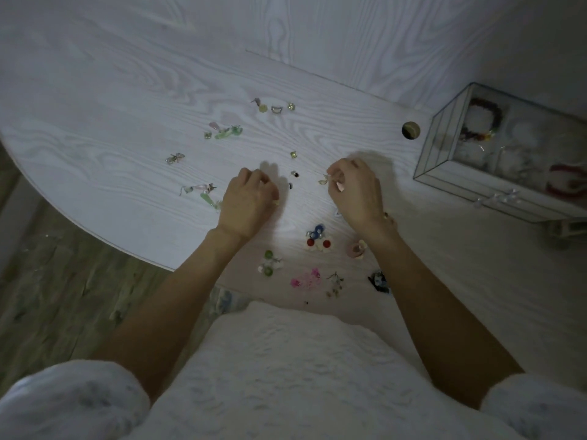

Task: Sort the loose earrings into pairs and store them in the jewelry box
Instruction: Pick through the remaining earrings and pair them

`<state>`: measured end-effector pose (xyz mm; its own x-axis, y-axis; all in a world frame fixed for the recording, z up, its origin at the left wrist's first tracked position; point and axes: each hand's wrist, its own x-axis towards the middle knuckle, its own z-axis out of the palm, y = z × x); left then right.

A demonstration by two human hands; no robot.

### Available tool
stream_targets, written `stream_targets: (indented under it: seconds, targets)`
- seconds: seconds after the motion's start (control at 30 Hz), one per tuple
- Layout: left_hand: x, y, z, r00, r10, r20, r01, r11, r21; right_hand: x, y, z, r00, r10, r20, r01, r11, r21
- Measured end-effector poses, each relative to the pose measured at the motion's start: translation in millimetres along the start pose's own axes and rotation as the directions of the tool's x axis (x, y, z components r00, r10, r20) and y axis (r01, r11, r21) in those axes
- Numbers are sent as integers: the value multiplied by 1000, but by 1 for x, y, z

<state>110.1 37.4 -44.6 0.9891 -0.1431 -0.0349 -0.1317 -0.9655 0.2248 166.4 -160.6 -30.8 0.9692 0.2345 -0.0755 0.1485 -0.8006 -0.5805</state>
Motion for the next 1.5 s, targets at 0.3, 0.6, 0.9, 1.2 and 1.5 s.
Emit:
stream_targets:
  seconds: [0.3,0.6,0.9,1.2,1.5]
  targets:
    - [-49,18,17,996,-90,7,89,972,-218,-49,-25,42,945,-144,293,172,982,-73]
    - [-59,26,24,922,-378,90,369,781,-504,-52,-18,39,946,-137,293,186,971,-148]
    - [-54,31,25,933,-346,100,355,834,-422,-59,-30,41,934,-118,336,188,965,-184]
    - [-57,23,21,945,-311,101,322,832,-452,-62,-31,40,931,-115,347,160,982,-104]
    - [-62,2,3,929,-352,-118,255,836,-485,-40,-23,13,983,-27,184,34,999,-35]
